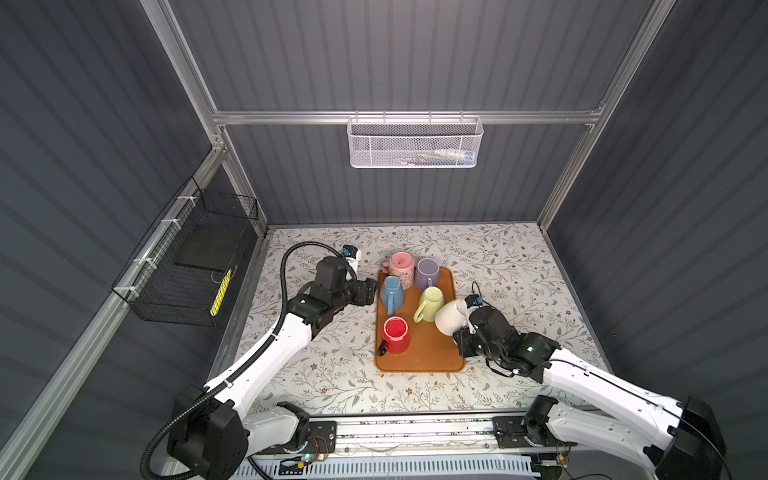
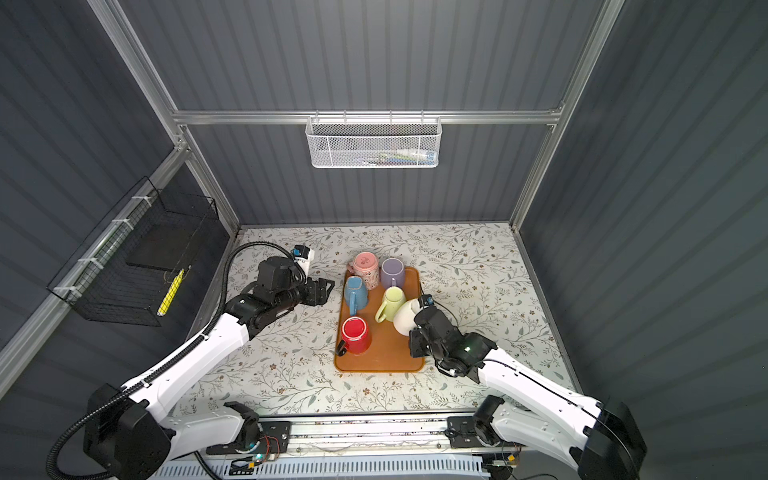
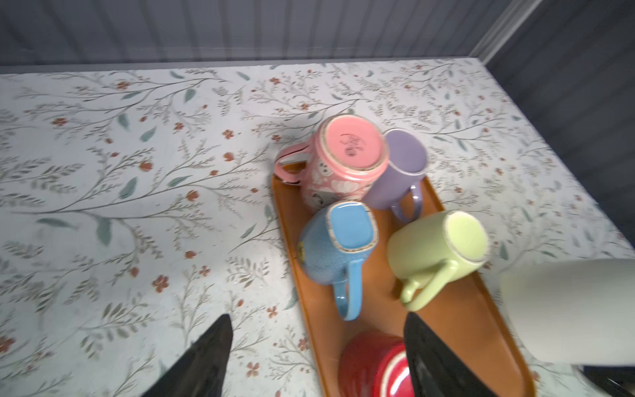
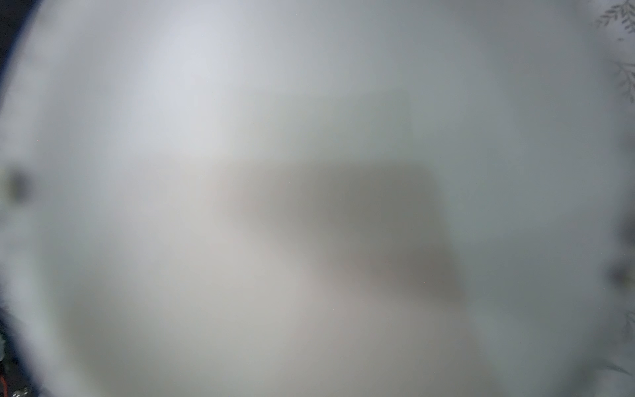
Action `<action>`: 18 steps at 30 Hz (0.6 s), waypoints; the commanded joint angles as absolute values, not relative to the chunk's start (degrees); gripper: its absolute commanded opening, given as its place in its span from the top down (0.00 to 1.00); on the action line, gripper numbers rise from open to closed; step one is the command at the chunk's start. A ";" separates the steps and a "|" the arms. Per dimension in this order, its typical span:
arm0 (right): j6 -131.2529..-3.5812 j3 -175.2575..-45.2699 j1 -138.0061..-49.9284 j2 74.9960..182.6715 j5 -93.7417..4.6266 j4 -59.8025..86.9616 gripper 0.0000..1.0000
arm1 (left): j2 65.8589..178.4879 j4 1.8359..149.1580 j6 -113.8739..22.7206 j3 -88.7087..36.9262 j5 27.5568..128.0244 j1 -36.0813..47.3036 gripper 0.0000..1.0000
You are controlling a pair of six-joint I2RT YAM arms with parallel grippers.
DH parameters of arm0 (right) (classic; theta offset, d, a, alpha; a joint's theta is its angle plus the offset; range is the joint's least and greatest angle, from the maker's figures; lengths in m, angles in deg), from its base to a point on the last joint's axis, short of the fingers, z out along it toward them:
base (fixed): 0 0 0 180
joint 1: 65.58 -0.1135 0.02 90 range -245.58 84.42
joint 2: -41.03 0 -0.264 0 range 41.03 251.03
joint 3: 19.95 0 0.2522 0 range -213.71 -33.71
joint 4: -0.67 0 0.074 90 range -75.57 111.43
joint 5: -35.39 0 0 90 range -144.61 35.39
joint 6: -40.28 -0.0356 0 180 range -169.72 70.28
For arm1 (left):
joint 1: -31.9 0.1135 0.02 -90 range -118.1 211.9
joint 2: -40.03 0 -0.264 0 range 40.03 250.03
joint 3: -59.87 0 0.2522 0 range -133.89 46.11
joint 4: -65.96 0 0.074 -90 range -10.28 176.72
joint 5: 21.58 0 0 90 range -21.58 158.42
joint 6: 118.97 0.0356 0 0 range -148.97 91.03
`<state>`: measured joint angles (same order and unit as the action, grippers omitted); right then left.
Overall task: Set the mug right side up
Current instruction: 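Raise the white mug toward the left gripper while the left gripper reaches to it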
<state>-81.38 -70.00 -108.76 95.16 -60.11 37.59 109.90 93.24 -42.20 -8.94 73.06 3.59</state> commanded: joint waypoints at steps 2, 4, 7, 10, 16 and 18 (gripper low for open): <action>-76.41 -73.06 -104.75 91.94 -52.93 29.77 1.00 | 109.34 84.46 -44.77 -10.58 93.59 3.69 0.21; -75.70 -73.31 -102.35 91.11 -49.57 26.91 1.00 | 109.20 79.89 -47.14 -9.53 99.70 3.69 0.20; -74.88 -74.02 -99.56 90.52 -45.43 22.39 1.00 | 110.10 73.01 -51.75 -8.42 107.78 3.69 0.20; -73.95 -75.80 -98.27 91.59 -42.07 18.21 1.00 | 110.48 66.95 -56.12 -6.78 110.61 3.52 0.22; -73.96 -79.00 -97.85 95.40 -36.36 13.25 1.00 | 111.41 61.29 -59.26 -6.11 111.68 1.25 0.22; -74.42 -79.06 -97.87 95.78 -35.98 11.59 1.00 | 112.15 59.61 -59.63 -6.02 111.73 0.08 0.23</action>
<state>-75.15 -76.78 -98.12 95.75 -39.67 19.40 111.12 64.97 -57.26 -6.64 108.76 1.60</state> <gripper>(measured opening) 0.151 0.774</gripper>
